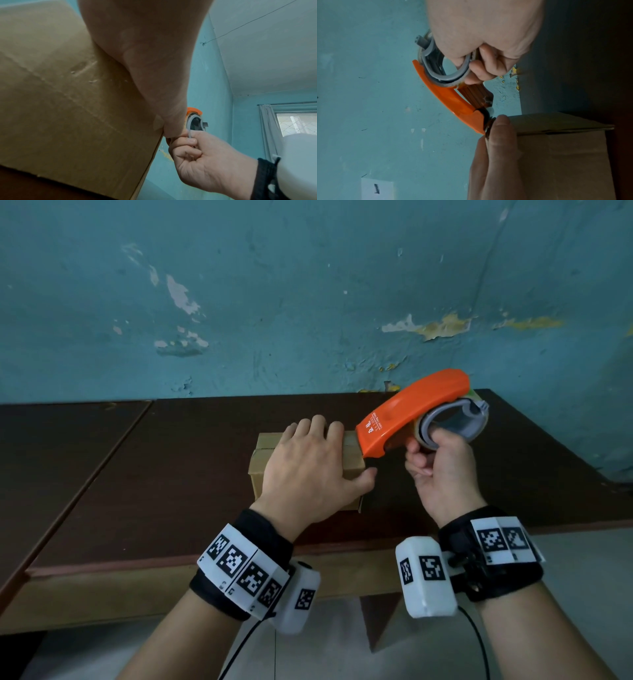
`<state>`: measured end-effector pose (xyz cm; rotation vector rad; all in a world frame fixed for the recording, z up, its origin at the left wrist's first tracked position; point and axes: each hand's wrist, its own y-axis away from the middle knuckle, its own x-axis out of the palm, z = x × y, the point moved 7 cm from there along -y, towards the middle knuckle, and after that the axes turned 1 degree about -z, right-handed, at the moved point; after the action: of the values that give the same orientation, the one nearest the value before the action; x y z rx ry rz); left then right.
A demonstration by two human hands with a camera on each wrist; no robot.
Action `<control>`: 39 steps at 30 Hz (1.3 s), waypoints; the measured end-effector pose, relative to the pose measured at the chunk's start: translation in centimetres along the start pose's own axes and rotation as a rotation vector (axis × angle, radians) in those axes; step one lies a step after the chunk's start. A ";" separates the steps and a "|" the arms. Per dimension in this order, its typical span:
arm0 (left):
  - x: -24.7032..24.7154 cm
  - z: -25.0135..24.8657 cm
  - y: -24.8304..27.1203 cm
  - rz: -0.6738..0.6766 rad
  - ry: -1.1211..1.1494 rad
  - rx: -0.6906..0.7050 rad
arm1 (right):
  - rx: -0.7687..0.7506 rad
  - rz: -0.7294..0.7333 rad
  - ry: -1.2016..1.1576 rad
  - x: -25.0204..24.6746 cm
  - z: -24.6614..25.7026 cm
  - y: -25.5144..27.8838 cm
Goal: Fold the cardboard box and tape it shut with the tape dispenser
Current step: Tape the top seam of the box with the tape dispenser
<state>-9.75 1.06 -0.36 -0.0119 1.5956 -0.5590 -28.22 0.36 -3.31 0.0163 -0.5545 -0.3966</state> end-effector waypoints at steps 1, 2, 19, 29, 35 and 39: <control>0.0 0.0 0.1 0.002 -0.001 0.003 | -0.001 0.002 -0.002 0.0 0.0 0.0; 0.0 0.1 0.1 0.009 -0.011 0.006 | -0.005 0.006 0.000 0.1 0.0 0.0; 0.0 0.1 0.2 0.007 -0.004 -0.021 | -0.108 -0.110 0.138 -1.9 2.6 0.5; 0.1 0.2 0.2 0.001 0.009 -0.021 | -0.146 -0.170 0.207 -2.2 3.5 0.7; 0.1 0.3 0.2 -0.005 0.014 -0.023 | -0.162 -0.210 0.260 -2.8 3.9 0.7; 0.1 0.4 0.2 0.006 0.014 -0.019 | -0.165 -0.255 0.274 -3.2 3.9 0.4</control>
<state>-9.33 1.11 -0.53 -0.0173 1.6145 -0.5402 -32.54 2.29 -1.51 -0.0171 -0.2477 -0.6768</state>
